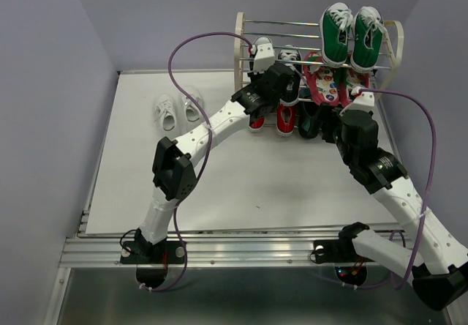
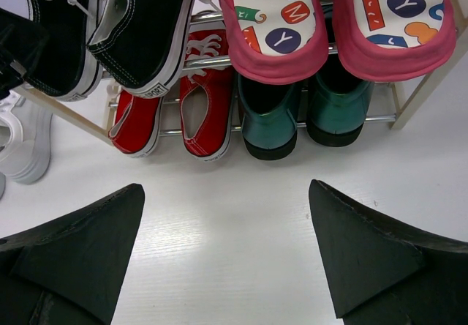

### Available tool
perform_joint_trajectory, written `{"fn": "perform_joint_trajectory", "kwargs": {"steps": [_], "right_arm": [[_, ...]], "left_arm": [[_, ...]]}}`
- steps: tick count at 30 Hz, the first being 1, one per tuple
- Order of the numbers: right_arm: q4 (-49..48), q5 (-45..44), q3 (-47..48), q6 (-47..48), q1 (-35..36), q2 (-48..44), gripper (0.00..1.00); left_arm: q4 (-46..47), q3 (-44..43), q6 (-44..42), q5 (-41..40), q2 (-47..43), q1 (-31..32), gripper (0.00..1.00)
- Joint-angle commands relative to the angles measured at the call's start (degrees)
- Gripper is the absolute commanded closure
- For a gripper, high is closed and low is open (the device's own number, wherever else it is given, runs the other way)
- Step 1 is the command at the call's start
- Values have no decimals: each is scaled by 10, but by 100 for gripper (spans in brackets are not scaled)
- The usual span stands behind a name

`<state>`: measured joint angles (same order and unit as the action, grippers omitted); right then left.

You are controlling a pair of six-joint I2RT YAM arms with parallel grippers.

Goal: Place and organize the shoes onto the shoe shelf

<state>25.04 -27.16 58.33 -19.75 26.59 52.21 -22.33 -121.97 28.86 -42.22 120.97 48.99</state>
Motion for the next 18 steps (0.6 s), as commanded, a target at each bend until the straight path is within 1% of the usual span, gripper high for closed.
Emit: {"fn": "perform_joint_trajectory", "kwargs": {"steps": [1, 2, 4, 7, 8, 11, 14, 16, 17, 18], "right_arm": [[-16, -1, 1, 0, -3, -3, 0], [-16, -1, 1, 0, -3, -3, 0], [-15, -1, 1, 0, -3, -3, 0], [-15, 1, 1, 0, -3, -3, 0], [-16, 2, 1, 1, -3, -2, 0], [-15, 4, 1, 1, -3, -2, 0], [-16, 7, 2, 1, -3, -3, 0], [-16, 9, 2, 2, -3, -3, 0], [-16, 11, 2, 3, -3, -3, 0], [-16, 11, 2, 3, -3, -3, 0]], "left_arm": [[29, -30, 16, -23, -20, -3, 70], [28, -29, 17, -23, -21, -3, 68], [33, -24, 17, -23, -23, -3, 67], [37, -13, 16, -16, -30, -3, 61], [38, -13, 16, -15, -32, -3, 56], [38, -6, 15, -3, -39, -3, 47], [37, 9, 15, 10, -55, 0, 35], [37, 25, 9, 13, -68, 8, 30], [38, 32, 5, 12, -82, 19, 26], [38, 39, 5, 9, -92, 19, 18]]}}
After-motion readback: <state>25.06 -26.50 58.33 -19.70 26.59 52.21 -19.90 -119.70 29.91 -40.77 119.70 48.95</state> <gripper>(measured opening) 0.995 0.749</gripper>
